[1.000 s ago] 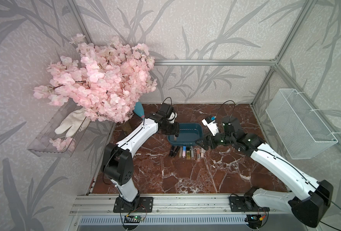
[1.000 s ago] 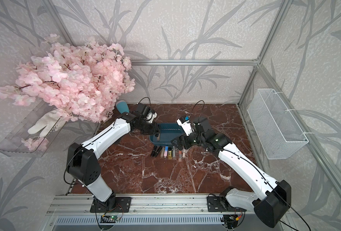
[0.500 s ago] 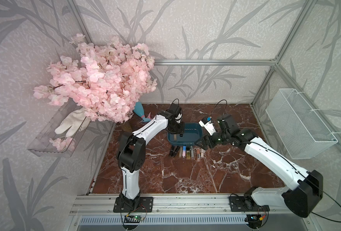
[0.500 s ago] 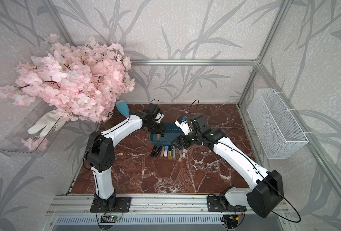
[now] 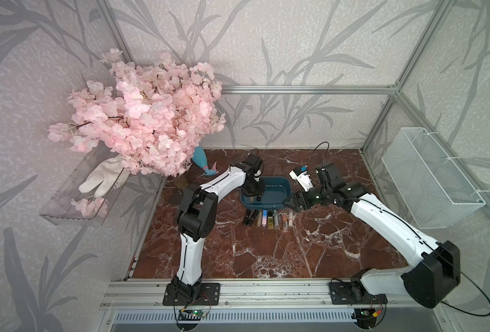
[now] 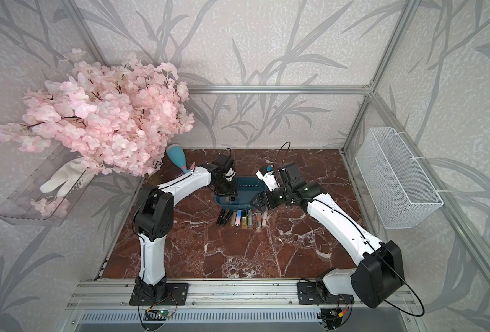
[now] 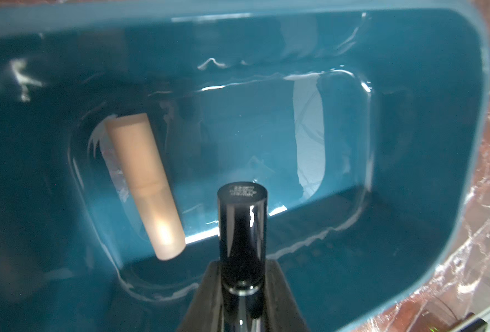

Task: Put the lipstick into the storage box
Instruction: Place the lipstick in the storage box.

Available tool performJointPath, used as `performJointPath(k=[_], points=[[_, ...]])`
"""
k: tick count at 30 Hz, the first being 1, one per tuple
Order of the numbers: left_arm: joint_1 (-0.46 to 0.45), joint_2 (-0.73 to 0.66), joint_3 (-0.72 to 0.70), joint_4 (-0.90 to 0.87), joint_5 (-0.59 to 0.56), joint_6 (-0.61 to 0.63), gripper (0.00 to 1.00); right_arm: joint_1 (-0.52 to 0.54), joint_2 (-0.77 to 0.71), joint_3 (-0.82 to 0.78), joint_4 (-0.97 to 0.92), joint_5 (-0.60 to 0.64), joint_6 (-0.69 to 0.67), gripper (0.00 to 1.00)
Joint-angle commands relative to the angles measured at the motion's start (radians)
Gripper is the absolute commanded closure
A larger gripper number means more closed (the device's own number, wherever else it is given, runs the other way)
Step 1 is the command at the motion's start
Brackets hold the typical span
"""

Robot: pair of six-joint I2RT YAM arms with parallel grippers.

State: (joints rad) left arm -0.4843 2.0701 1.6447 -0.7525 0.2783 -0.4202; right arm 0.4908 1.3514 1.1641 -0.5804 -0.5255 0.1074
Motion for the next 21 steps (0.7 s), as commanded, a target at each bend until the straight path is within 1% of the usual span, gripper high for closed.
performJointPath(k=[1, 9, 15, 21], points=[[-0.006, 0.028, 0.040, 0.009, -0.046, -0.013, 0.87, -0.003, 0.007, 0.019, 0.001, -0.025, -0.002, 0.18], [-0.005, 0.094, 0.119, -0.053, -0.114, 0.014, 0.87, -0.003, 0.015, 0.014, 0.011, -0.039, 0.003, 0.18], [-0.001, 0.142, 0.166, -0.089, -0.143, 0.026, 0.87, -0.004, 0.017, 0.014, 0.012, -0.042, 0.002, 0.18], [0.002, 0.157, 0.176, -0.109, -0.170, 0.031, 0.87, -0.006, 0.019, 0.012, 0.014, -0.042, 0.000, 0.18]])
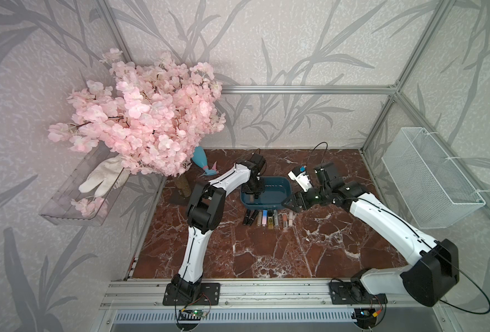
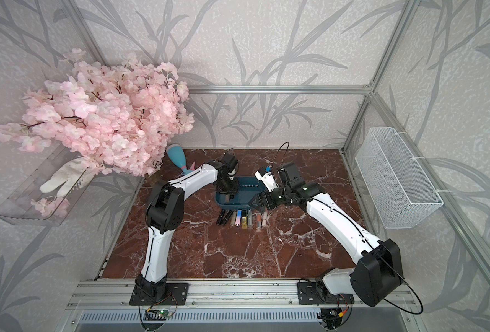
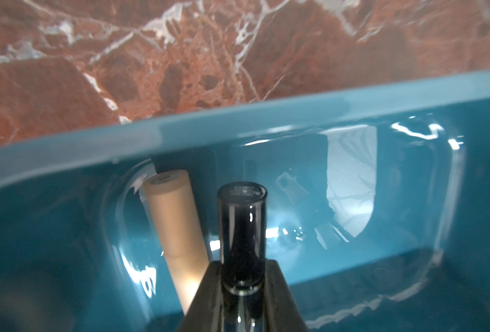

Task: Put the lipstick into the storage box
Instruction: Place the lipstick in the storage box.

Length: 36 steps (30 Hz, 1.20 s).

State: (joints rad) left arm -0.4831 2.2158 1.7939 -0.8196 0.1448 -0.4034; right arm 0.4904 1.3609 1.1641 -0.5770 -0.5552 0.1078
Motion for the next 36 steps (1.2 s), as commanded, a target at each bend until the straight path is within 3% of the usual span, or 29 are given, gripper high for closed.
performJointPath(k=[1, 10, 24, 36], points=[[0.002, 0.016, 0.028, -0.044, -0.040, 0.015, 0.87, -0.006, 0.010, 0.012, 0.010, -0.014, 0.000, 0.18], [0.005, 0.043, 0.044, -0.057, -0.063, 0.008, 0.85, -0.007, 0.008, 0.005, 0.013, -0.017, 0.002, 0.18], [0.012, 0.052, 0.061, -0.084, -0.088, 0.017, 0.70, -0.010, 0.003, -0.007, 0.022, -0.020, 0.008, 0.18], [0.015, 0.039, 0.073, -0.084, -0.082, 0.021, 0.69, -0.014, 0.003, -0.003, 0.025, -0.020, 0.018, 0.18]])
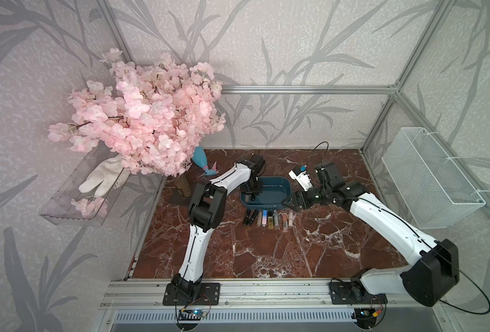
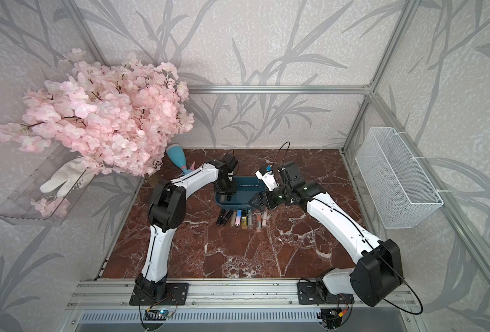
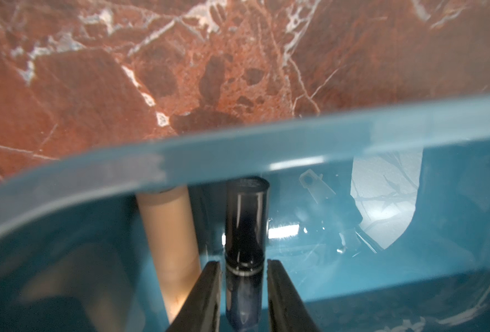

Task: Put the lipstick into the storage box
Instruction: Place the lipstick in the storage box.

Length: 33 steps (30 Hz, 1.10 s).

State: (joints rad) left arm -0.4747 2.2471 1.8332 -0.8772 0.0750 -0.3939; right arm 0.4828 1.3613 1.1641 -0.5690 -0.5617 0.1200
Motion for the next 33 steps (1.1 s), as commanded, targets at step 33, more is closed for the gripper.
performJointPath(k=[33], points=[[0.002, -0.603, -0.328, 0.146, 0.056, -0.007, 0.59, 0.002, -0.055, -0.046, 0.174, -0.026, 0.197, 0.18]])
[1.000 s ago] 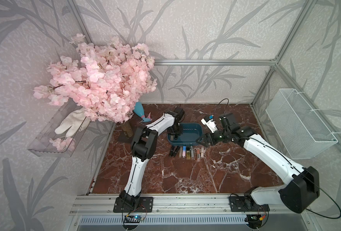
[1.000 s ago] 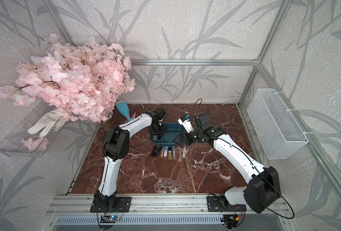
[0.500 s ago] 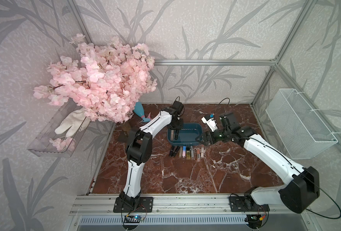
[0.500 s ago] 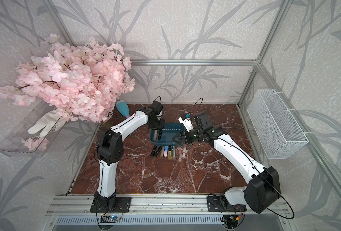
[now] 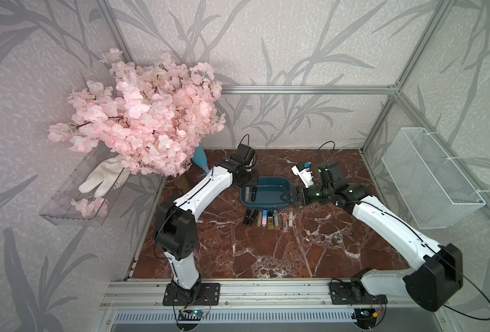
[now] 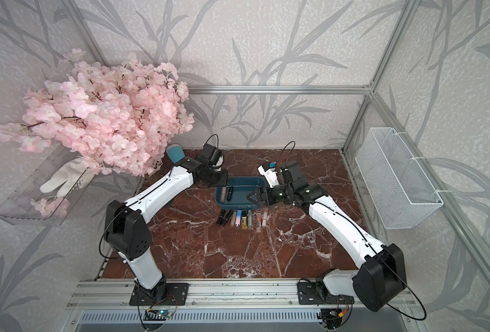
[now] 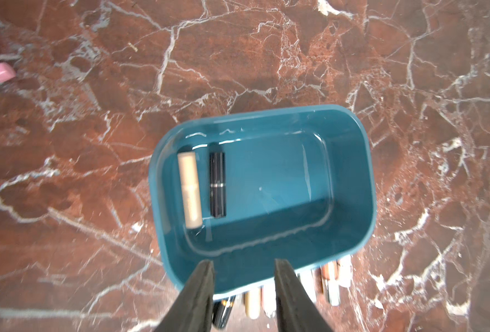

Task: Put the lipstick into the storage box
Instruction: Place the lipstick in the storage box, then pick up the lipstick at the center of the board.

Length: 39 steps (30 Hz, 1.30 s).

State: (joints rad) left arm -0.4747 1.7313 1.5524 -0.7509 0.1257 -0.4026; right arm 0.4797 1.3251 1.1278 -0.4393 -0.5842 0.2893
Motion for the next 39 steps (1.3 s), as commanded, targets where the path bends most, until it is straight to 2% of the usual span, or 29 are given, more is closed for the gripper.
performJointPath(k=[1, 9, 18, 25, 29, 35, 39], points=[[0.003, -0.118, -0.077, 0.029, 0.008, -0.001, 0.58, 0.008, -0.016, -0.008, 0.048, -0.002, 0.031, 0.18], [0.003, -0.285, -0.213, 0.028, 0.020, 0.000, 0.56, 0.058, -0.004, 0.001, 0.062, 0.020, 0.050, 0.18], [0.003, -0.425, -0.334, -0.007, 0.077, 0.047, 0.47, 0.120, -0.003, 0.001, 0.070, 0.045, 0.055, 0.18], [0.003, -0.537, -0.486, -0.049, 0.059, 0.061, 0.46, 0.145, 0.006, 0.004, 0.073, 0.060, 0.066, 0.18], [0.003, -0.600, -0.589, -0.035, 0.056, 0.021, 0.46, 0.156, 0.024, 0.006, 0.093, 0.061, 0.081, 0.18], [-0.002, -0.622, -0.728, 0.054, 0.062, -0.068, 0.49, 0.175, 0.058, 0.032, 0.105, 0.057, 0.091, 0.18], [-0.006, -0.591, -0.757, 0.096, 0.051, -0.089, 0.50, 0.180, 0.062, 0.037, 0.103, 0.057, 0.090, 0.18]])
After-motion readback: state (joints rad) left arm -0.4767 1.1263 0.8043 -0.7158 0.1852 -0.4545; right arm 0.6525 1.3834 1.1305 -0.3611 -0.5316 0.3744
